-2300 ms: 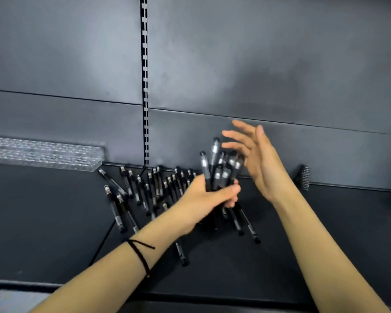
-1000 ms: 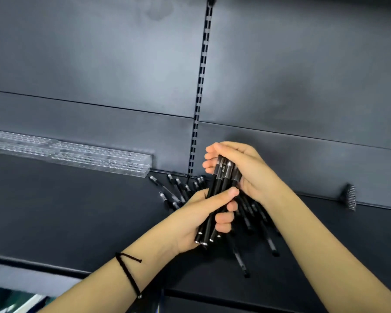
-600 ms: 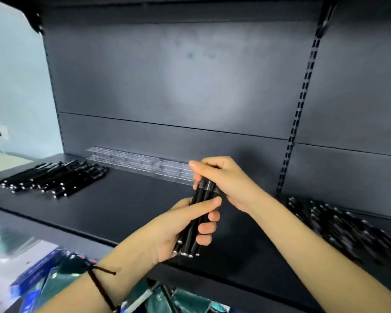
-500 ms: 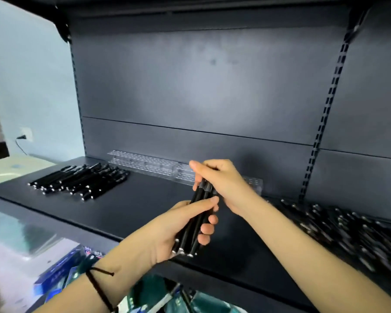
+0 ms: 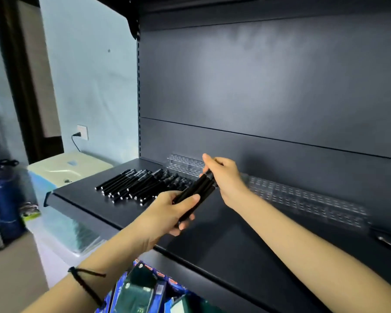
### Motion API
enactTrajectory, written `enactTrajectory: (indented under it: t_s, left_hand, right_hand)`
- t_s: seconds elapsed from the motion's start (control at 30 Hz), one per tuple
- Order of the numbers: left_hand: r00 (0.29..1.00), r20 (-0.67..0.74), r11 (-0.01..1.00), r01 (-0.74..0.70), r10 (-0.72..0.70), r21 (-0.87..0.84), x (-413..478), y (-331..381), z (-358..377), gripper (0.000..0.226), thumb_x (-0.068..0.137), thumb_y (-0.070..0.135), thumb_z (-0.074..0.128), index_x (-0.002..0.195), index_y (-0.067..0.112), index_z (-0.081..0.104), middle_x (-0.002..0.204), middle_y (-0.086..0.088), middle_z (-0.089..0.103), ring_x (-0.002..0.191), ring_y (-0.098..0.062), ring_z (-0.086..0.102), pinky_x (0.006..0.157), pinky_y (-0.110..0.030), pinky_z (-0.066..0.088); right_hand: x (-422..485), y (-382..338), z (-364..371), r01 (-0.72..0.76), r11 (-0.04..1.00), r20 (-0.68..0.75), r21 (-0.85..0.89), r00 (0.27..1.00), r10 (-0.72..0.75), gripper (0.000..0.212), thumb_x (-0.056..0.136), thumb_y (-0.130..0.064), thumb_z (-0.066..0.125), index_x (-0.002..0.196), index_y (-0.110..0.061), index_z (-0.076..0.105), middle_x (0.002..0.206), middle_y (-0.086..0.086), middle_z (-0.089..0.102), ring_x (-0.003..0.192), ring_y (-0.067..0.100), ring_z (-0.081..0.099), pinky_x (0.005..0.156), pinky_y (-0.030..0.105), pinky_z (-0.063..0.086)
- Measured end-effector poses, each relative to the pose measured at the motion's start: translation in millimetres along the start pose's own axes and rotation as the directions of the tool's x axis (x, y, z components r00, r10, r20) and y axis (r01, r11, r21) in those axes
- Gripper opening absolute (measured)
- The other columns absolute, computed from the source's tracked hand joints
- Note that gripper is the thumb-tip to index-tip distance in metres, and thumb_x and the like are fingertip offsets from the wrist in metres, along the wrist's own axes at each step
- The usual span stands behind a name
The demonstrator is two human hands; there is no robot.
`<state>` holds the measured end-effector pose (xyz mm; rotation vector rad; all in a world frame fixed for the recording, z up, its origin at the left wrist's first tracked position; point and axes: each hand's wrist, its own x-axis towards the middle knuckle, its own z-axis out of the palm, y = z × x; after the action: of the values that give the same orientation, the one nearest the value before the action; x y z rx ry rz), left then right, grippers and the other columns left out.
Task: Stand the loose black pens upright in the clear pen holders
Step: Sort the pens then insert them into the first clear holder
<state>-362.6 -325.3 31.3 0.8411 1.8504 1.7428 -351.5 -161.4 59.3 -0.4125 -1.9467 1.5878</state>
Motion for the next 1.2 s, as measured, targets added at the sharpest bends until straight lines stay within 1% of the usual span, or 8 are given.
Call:
enactTrajectory:
  t_s: [0.2, 0.33, 0.43, 0.53, 0.67, 0.83, 1.0, 1.2]
  left_hand:
    - [0.941, -0.242, 0.944, -0.163, 0.236, 0.287, 63, -16, -82, 0.025, 0.092, 0.027, 0.063, 0.114, 0.029, 0.05, 0.061, -0.001, 0.063, 0.039, -0.011, 0.045, 0.04, -0.02, 0.038]
    - [0.883, -0.167, 0.778, -0.282, 0.439, 0.561, 93, -28, -119, 0.03, 0.09, 0.031, 0.063, 0.112, 0.041, 0.044, 0.057, -0.007, 0.059, 0.046, -0.02, 0.049, 0.053, -0.029, 0.044]
    - [0.876, -0.133, 0.746, -0.305, 0.464, 0.591, 108, -33, -133, 0.025, 0.092, 0.019, 0.063, 0.108, 0.032, 0.05, 0.056, 0.031, 0.056, 0.048, 0.006, 0.05, 0.056, -0.009, 0.038]
    - [0.878, -0.08, 0.699, -0.318, 0.472, 0.64, 117, -40, -143, 0.026, 0.093, 0.028, 0.06, 0.116, 0.027, 0.046, 0.058, 0.028, 0.055, 0.047, -0.002, 0.047, 0.052, -0.013, 0.035]
    - [0.852, 0.115, 0.284, -0.294, 0.511, 0.913, 124, -56, -160, 0.046, 0.091, 0.059, 0.034, 0.127, 0.031, 0.035, 0.082, 0.015, 0.058, 0.052, -0.008, 0.052, 0.047, -0.022, 0.037]
    - [0.791, 0.299, 0.069, -0.393, 0.534, 0.917, 129, -73, -188, 0.051, 0.088, 0.061, 0.039, 0.111, 0.021, 0.062, 0.088, 0.01, 0.066, 0.079, -0.018, 0.06, 0.054, -0.029, 0.045]
    - [0.874, 0.354, 0.2, -0.433, 0.333, 0.879, 131, -78, -208, 0.059, 0.094, 0.068, 0.021, 0.128, 0.032, 0.054, 0.128, 0.008, 0.062, 0.118, -0.016, 0.057, 0.089, -0.032, 0.048]
    - [0.9, 0.377, 0.405, -0.435, 0.219, 0.804, 142, -82, -230, 0.083, 0.069, 0.087, -0.012, 0.145, 0.057, 0.003, 0.161, 0.02, 0.002, 0.147, 0.0, -0.007, 0.114, -0.02, -0.002]
  right_hand:
    - [79, 25, 80, -0.076, 0.994, 0.014, 0.083, 0.997, 0.075, 0.038, 0.091, -0.032, 0.063, 0.057, -0.017, 0.056, 0.067, 0.009, 0.055, 0.065, 0.024, 0.053, 0.065, 0.031, 0.042]
    - [121, 42, 121, -0.186, 0.977, 0.012, 0.108, 0.983, 0.185, 0.036, 0.09, -0.029, 0.064, 0.058, -0.016, 0.056, 0.058, 0.0, 0.051, 0.061, 0.02, 0.049, 0.062, 0.029, 0.039]
    - [143, 51, 142, -0.169, 0.981, -0.035, 0.096, 0.984, 0.173, 0.039, 0.089, -0.028, 0.064, 0.052, -0.018, 0.057, 0.057, 0.0, 0.052, 0.064, 0.022, 0.049, 0.068, 0.032, 0.039]
    - [154, 58, 153, -0.143, 0.989, -0.03, 0.03, 0.989, 0.144, 0.038, 0.088, -0.029, 0.061, 0.052, -0.019, 0.055, 0.063, 0.008, 0.052, 0.067, 0.024, 0.049, 0.068, 0.034, 0.038]
    - [159, 63, 158, -0.037, 0.997, 0.04, -0.074, 0.998, 0.04, 0.037, 0.092, -0.03, 0.059, 0.057, -0.015, 0.055, 0.071, 0.015, 0.05, 0.068, 0.022, 0.044, 0.069, 0.033, 0.035]
    - [161, 71, 162, 0.154, 0.911, 0.168, -0.384, 0.981, -0.095, 0.036, 0.095, -0.033, 0.054, 0.063, -0.021, 0.067, 0.07, 0.018, 0.062, 0.063, 0.022, 0.052, 0.068, 0.036, 0.043]
    - [154, 78, 159, 0.305, 0.72, 0.291, -0.624, 0.945, -0.148, 0.029, 0.098, -0.028, 0.052, 0.091, -0.015, 0.076, 0.087, 0.002, 0.072, 0.086, 0.014, 0.064, 0.084, 0.032, 0.046]
    - [135, 65, 148, 0.254, 0.623, 0.266, -0.74, 0.961, -0.077, 0.039, 0.104, -0.036, 0.035, 0.12, -0.022, 0.067, 0.128, -0.008, 0.063, 0.122, 0.008, 0.053, 0.108, 0.033, 0.037]
